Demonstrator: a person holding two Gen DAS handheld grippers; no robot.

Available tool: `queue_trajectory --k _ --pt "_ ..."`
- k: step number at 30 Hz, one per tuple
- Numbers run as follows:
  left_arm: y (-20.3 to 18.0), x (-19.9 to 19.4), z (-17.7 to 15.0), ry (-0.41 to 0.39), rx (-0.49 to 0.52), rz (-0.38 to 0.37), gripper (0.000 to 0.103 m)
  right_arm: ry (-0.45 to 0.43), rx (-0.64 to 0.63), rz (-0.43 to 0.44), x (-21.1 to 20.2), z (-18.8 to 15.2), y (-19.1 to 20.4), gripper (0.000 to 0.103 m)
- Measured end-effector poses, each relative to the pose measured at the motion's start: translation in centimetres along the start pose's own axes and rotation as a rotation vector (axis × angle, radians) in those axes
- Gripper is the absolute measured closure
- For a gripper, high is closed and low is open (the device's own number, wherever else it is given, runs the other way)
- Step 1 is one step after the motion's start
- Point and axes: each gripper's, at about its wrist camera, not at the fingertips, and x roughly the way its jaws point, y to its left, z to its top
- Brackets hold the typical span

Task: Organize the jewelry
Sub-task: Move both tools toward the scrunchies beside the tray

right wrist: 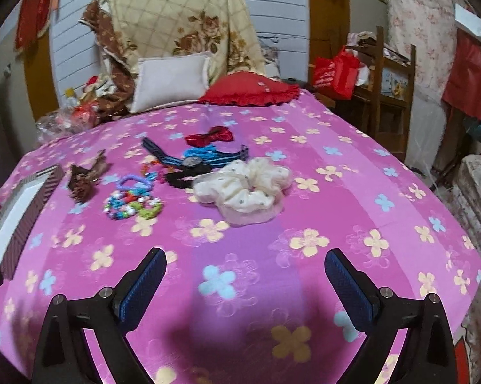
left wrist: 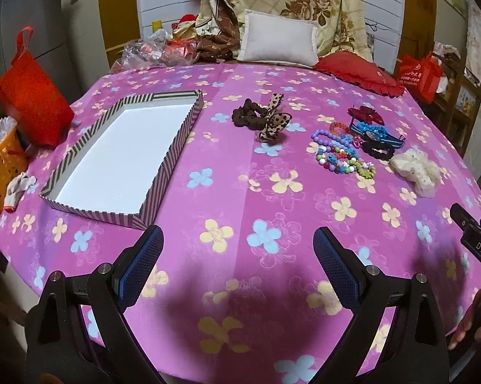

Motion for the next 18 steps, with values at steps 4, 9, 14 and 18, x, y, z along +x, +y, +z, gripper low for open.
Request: queue_trajectory --k 4,9,14,18 --pt "-0.2 -0.8 0.0 -0.017 0.01 0.009 0.008 0.023 -0.062 0.024 -0.5 -0.1 1.4 0.004" --pt "-0.6 -1.0 0.0 -0.015 0.053 0.029 0.008 0.006 -0.092 0.033 -0.9 -0.3 2.1 0.004" --pt "-0.7 -0.6 0.1 0.0 0.075 0.041 0.008 -0.002 -0.086 0.035 -1.2 -1.0 1.5 0.004" --pt "-0.5 0.4 0.3 0.034 0.08 0.045 0.008 0.021 -0.094 0.03 -0.2 -0.9 1.6 0.004"
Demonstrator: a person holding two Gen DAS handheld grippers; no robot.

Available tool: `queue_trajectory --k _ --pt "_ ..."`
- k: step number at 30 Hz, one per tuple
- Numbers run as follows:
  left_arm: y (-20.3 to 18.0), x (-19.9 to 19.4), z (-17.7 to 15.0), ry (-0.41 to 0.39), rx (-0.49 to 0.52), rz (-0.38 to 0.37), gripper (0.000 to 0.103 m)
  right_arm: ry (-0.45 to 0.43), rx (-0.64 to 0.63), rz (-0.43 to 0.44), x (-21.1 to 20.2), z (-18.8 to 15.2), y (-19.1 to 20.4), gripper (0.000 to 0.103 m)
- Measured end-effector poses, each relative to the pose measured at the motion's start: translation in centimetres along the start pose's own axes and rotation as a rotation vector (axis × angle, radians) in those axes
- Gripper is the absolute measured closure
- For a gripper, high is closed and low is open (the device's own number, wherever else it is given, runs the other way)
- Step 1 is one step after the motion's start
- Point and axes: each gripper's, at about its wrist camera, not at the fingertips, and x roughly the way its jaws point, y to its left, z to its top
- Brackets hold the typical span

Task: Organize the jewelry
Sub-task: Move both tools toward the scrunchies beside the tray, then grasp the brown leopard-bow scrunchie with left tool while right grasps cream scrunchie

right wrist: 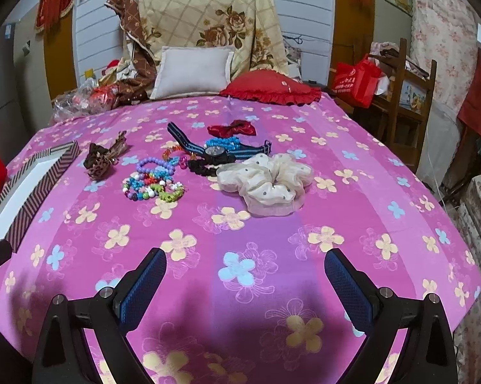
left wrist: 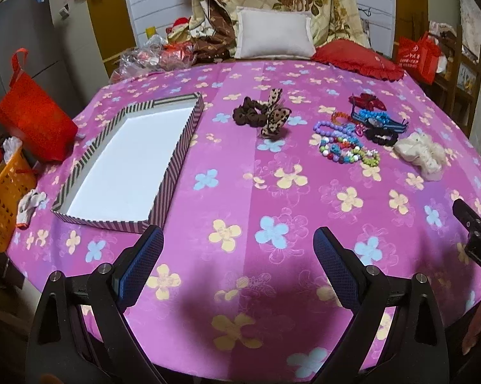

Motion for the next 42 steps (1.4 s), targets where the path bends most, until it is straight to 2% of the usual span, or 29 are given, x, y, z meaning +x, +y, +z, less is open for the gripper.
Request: queue_trajectory --k 6,10,24,29,34,42 --pt "-0.4 2.1 0.1 0.057 0.015 -0.008 0.008 0.067 -0.007 0.026 2.1 0.2 -0.1 0.004" --pt "-0.7 3.3 0.5 0.083 0.028 -0.023 0.008 0.078 -0.003 0.023 3.0 0.7 -0.3 0.004" --pt "-0.3 7.1 3.8 0.106 0.057 -0.01 0.008 0.104 0.015 0.016 5.8 3.2 -1.8 0.009" --pt "0.9 9.8 6.5 0.126 0.023 -0.045 0.008 0.118 0.036 0.026 7.1 4.1 -2.4 0.009" --pt "1.6 13.3 10.2 0.148 -0.04 -0.129 0.008 0.119 0.057 0.062 8.3 5.1 -2.8 0.009" --pt "-0.1 18.5 14.5 0.168 -0.016 -0.209 0.008 0.124 0.015 0.05 11.2 7.1 -2.4 0.009"
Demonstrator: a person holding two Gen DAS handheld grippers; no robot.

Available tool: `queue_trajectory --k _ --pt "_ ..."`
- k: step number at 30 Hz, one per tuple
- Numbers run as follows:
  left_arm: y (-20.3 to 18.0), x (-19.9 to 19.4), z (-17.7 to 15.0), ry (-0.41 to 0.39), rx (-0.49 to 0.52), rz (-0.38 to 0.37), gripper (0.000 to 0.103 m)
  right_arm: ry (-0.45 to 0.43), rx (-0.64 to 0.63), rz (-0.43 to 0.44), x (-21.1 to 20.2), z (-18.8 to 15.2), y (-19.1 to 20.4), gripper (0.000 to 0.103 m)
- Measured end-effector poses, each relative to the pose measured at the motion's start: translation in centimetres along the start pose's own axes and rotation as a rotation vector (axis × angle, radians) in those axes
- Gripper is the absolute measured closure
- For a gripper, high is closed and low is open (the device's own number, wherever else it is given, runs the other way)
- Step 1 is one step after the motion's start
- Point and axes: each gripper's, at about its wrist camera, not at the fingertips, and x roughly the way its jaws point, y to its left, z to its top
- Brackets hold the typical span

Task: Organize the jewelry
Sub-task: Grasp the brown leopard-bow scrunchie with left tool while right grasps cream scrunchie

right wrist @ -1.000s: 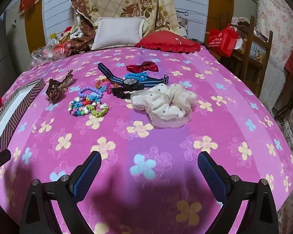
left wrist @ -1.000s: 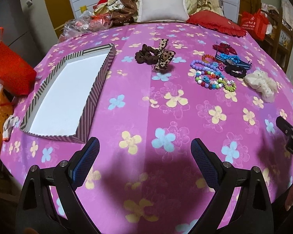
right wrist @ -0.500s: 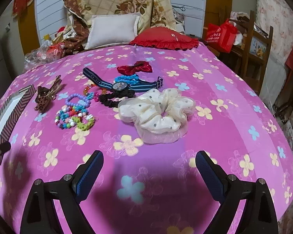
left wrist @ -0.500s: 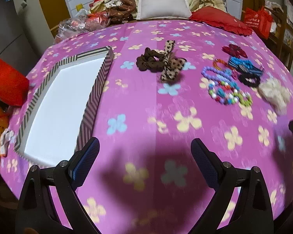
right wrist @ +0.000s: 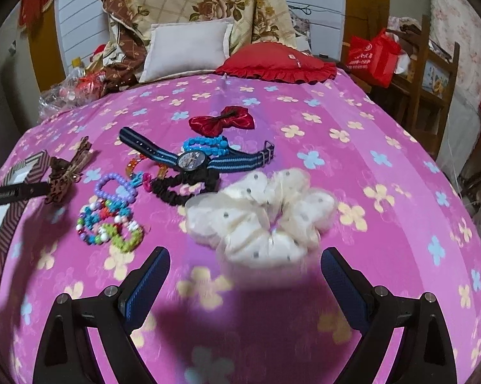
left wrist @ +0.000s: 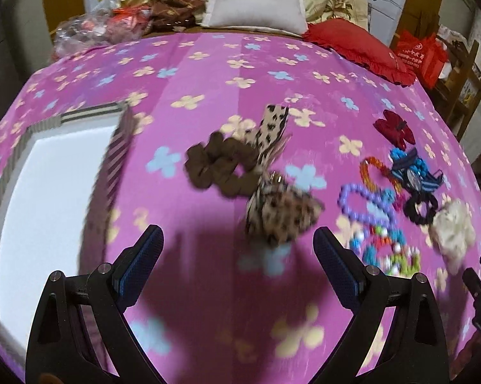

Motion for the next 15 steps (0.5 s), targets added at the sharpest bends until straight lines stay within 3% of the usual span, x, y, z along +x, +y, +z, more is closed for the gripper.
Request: queue_trajectory --k 5,9,11,13,14,15 --pt "-0.3 2.8 2.3 0.03 -0.016 -0.025 0.008 0.033 -0.043 -0.013 2.7 1.0 0.8 0.009" --pt "-0.7 4.7 3.0 0.064 -0.007 -0.004 0.008 0.052 -0.061 -0.024 3.8 1.0 1.3 0.02" --pt "-0.9 5.4 2.9 0.08 -0.002 0.002 0.024 0.06 -0.069 -0.031 4.2 1.0 1.4 0.033" --pt "-1.5 5.3 3.0 0.062 0.038 0.042 0.065 0.092 -0.068 -0.036 4.8 0.8 1.4 0.062" --pt "-1.6 5.3 3.0 0.071 0.039 0.025 0.076 0.09 -0.063 -0.039 4.8 0.8 1.3 0.066" --pt "-1.6 5.1 3.1 0.087 0.031 0.011 0.089 0.087 -0.06 -0.04 4.6 0.8 1.2 0.076"
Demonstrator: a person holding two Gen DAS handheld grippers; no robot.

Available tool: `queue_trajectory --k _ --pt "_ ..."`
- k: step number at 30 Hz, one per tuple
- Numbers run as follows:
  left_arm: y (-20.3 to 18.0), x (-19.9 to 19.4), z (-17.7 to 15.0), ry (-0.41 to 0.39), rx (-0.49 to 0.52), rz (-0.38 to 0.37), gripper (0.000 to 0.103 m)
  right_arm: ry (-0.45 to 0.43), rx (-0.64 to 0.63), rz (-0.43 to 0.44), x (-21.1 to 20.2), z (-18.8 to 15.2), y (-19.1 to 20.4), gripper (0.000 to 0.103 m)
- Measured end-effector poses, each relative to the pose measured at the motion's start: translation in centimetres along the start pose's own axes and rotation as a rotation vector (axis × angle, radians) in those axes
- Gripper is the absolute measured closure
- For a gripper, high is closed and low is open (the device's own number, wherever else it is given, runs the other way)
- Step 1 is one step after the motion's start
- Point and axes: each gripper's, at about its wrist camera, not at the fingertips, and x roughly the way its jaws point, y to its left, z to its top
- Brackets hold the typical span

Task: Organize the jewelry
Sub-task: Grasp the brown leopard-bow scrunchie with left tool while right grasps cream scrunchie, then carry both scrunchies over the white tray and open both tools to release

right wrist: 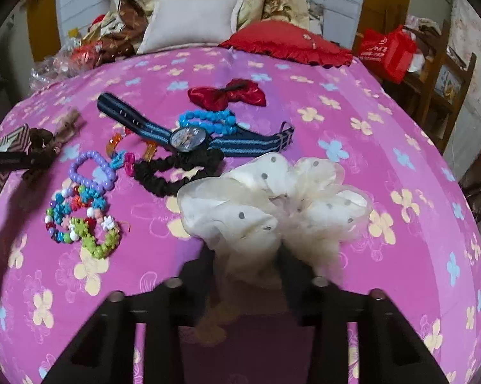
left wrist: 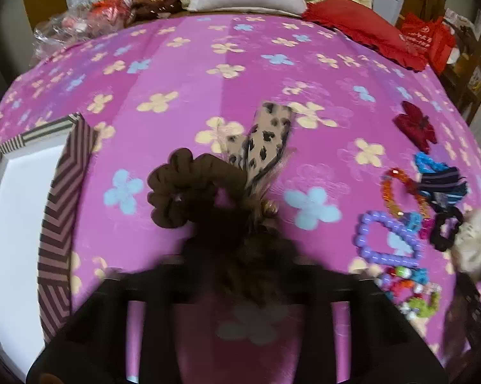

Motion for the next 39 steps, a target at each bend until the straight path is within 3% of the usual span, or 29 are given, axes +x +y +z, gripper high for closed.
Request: queue_trajectory --k 1,4,13,19,31,39 --pt "0.1 -0.3 0.0 0.01 -0.006 -0.016 0.091 0.004 0.005 0.003 -0.2 0.1 -0.1 0.085" --pt "0.4 -2.5 -0.6 -0.028 -0.012 -0.037 0.092 -0.007 0.022 0.028 -1.6 0.3 -0.4 0.091" --pt "3.1 -12.2 -4.3 -0.192 -0.055 -0.112 0.092 -0.099 -0.03 0.094 -8.1 1.1 3.1 0.091" --pt "7.9 -15.7 -6.9 -0.276 -0.117 -0.066 0.092 -0.136 -0.13 0.148 -11.6 1.5 8.7 0.091" --pt "20.4 -13.4 -7.7 -0.288 -0.289 0.087 0.092 -0.117 -0.349 0.287 -11.7 4.8 25.9 0.091" --pt "26.3 -9.7 -6.8 -0.257 -0.393 0.023 0.093 -0.072 -0.436 0.353 -7.2 8.7 37.8 0.091"
